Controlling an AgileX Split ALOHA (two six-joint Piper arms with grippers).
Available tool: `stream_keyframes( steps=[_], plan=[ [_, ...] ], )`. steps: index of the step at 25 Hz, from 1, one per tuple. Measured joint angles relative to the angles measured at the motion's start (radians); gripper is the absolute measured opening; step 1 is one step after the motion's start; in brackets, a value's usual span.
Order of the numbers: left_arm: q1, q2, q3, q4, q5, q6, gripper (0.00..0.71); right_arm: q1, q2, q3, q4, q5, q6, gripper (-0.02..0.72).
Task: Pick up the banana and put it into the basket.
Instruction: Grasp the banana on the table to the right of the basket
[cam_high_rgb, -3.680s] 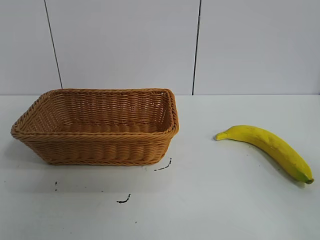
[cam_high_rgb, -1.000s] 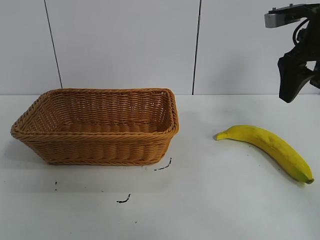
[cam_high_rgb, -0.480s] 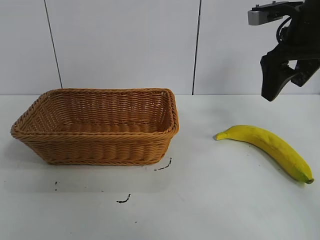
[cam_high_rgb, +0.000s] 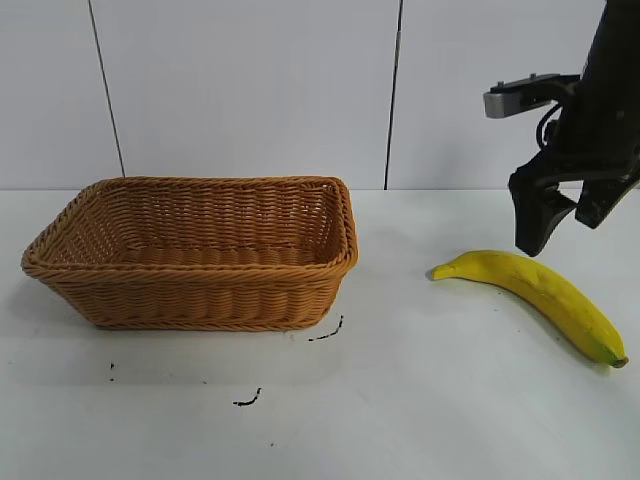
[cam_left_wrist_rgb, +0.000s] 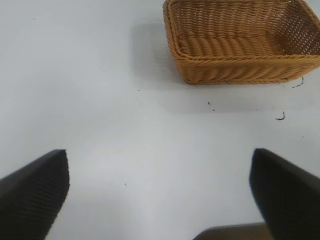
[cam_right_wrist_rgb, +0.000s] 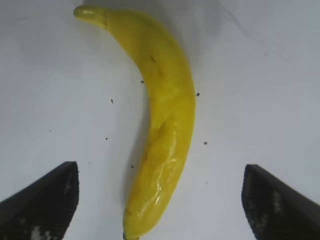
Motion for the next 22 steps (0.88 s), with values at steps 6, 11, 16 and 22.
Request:
stream_keyframes(
  steps=[6, 11, 16, 22],
  plan=[
    [0.000, 0.000, 0.000, 0.000, 0.000, 0.000, 0.695, 0.000, 0.045, 0.001, 0.000, -0.040, 0.022, 0.634],
    [0.000, 0.000, 0.000, 0.000, 0.000, 0.000, 0.695, 0.000, 0.054, 0.001, 0.000, -0.052, 0.027, 0.634],
    [0.000, 0.000, 0.000, 0.000, 0.000, 0.000, 0.695, 0.000, 0.063, 0.001, 0.000, -0.054, 0.044, 0.613],
    [0.000, 0.000, 0.000, 0.000, 0.000, 0.000, 0.695, 0.000, 0.063, 0.001, 0.000, -0.053, 0.049, 0.307]
  ],
)
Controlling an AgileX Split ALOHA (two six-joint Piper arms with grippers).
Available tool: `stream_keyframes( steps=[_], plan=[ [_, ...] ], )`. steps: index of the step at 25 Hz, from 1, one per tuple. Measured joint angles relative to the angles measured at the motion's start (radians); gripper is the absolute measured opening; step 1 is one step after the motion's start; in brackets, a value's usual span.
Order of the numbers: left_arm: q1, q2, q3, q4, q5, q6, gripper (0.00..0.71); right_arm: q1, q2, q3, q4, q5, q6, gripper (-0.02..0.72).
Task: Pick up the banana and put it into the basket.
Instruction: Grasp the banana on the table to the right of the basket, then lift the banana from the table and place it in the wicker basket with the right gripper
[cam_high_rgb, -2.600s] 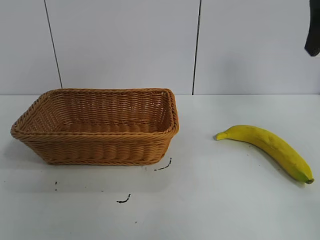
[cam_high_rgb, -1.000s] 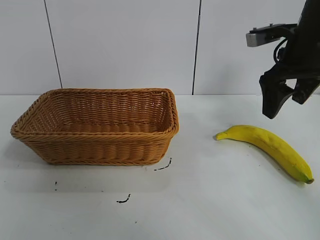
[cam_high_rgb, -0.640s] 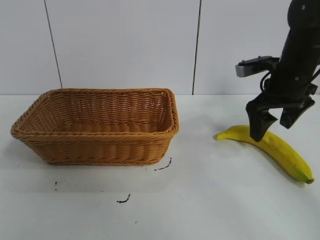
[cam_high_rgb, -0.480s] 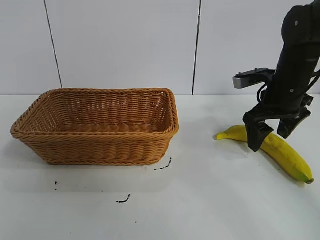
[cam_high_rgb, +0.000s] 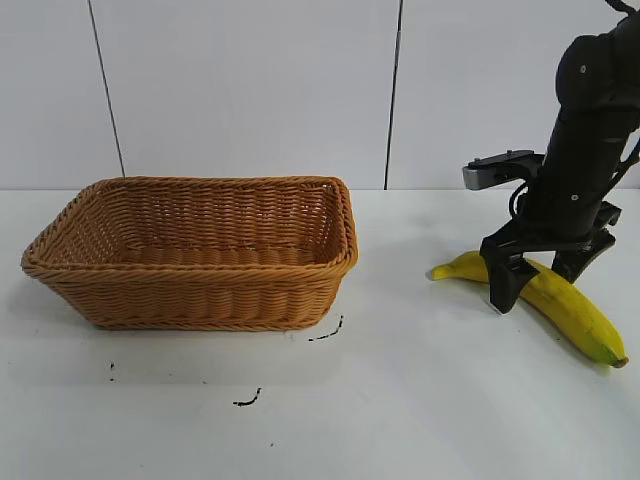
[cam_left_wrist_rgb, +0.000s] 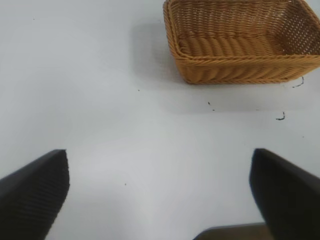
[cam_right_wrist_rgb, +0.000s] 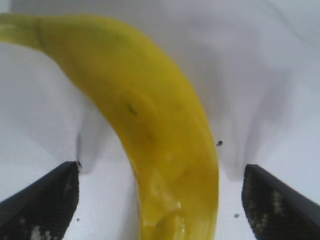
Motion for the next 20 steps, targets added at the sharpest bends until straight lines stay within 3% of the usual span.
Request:
stream_keyframes(
  steps=[5, 20],
  plan=[
    [0.000, 0.000, 0.000, 0.000, 0.000, 0.000, 0.695, 0.000, 0.000, -0.014, -0.003, 0.028, 0.000, 0.319],
    [0.000, 0.000, 0.000, 0.000, 0.000, 0.000, 0.695, 0.000, -0.101, -0.416, -0.005, 0.405, 0.000, 0.319]
  ],
)
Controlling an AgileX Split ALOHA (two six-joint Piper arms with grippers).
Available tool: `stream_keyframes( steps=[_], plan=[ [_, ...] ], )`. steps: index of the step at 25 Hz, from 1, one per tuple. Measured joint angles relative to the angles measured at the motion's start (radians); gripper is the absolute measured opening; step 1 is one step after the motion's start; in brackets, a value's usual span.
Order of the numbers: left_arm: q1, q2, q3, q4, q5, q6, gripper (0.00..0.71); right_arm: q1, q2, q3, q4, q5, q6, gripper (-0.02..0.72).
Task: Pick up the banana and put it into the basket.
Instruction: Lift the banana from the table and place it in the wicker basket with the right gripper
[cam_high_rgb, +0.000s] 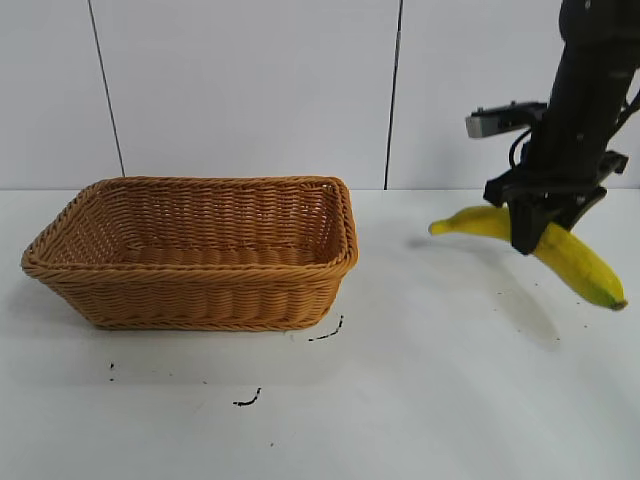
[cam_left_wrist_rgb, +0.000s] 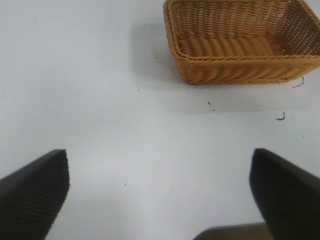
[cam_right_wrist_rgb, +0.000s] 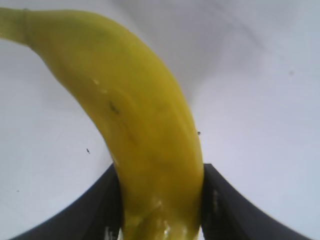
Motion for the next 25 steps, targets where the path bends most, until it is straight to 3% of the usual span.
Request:
stream_keyframes(
  steps=[8, 15, 21, 25],
  plan=[
    [0.000, 0.000, 0.000, 0.000, 0.000, 0.000, 0.695, 0.004, 0.000, -0.094, 0.000, 0.043, -0.004, 0.319],
    [0.000, 0.000, 0.000, 0.000, 0.000, 0.000, 0.695, 0.097, 0.000, -0.134, -0.009, 0.039, -0.050, 0.319],
    [0.000, 0.000, 0.000, 0.000, 0.000, 0.000, 0.695, 0.216, 0.000, -0.190, -0.009, -0.031, -0.073, 0.319],
    [0.000, 0.000, 0.000, 0.000, 0.000, 0.000, 0.695, 0.307, 0.000, -0.213, -0.009, -0.118, -0.120, 0.319]
  ],
)
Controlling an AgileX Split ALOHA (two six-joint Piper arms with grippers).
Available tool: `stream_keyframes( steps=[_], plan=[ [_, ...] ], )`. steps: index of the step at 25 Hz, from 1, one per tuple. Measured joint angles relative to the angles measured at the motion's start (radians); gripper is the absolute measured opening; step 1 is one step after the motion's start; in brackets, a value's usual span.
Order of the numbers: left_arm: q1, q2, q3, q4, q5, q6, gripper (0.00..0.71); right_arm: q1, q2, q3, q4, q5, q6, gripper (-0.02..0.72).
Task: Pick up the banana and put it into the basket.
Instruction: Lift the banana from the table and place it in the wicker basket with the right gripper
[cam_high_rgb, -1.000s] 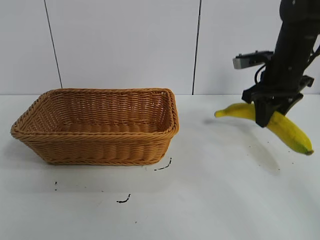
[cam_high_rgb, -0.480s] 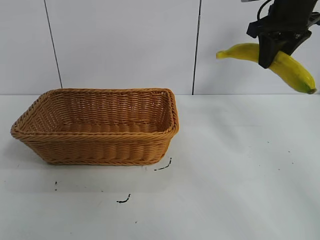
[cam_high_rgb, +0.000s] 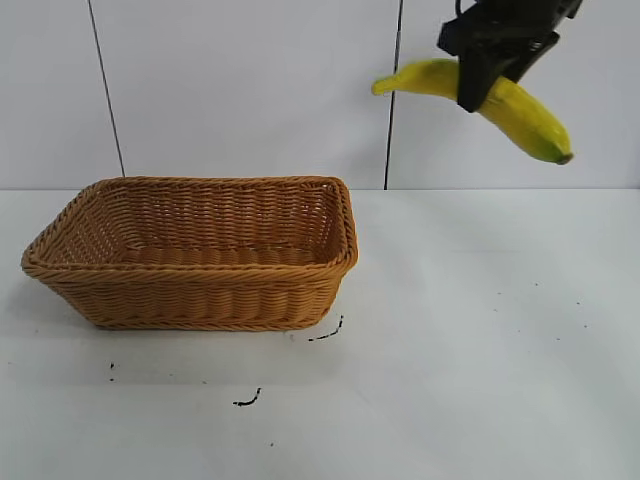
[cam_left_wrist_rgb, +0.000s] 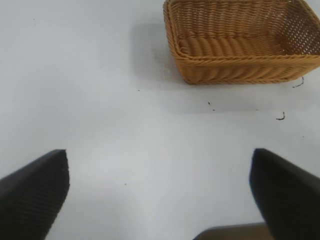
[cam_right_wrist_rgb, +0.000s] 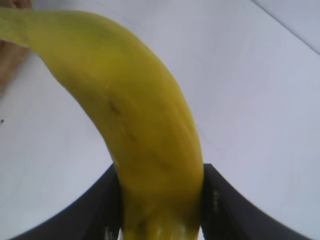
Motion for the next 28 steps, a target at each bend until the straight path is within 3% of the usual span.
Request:
stream_keyframes(
  steps=[7, 13, 19, 28],
  plan=[
    [0.000, 0.000, 0.000, 0.000, 0.000, 0.000, 0.695, 0.161, 0.020, -0.003, -0.035, -0.167, -0.088, 0.319],
    [0.000, 0.000, 0.000, 0.000, 0.000, 0.000, 0.695, 0.262, 0.117, -0.003, -0.099, -0.268, -0.092, 0.319],
    [0.000, 0.000, 0.000, 0.000, 0.000, 0.000, 0.695, 0.301, 0.233, -0.003, -0.122, -0.383, -0.095, 0.319],
    [0.000, 0.000, 0.000, 0.000, 0.000, 0.000, 0.695, 0.300, 0.354, -0.003, -0.140, -0.438, -0.095, 0.319]
  ],
)
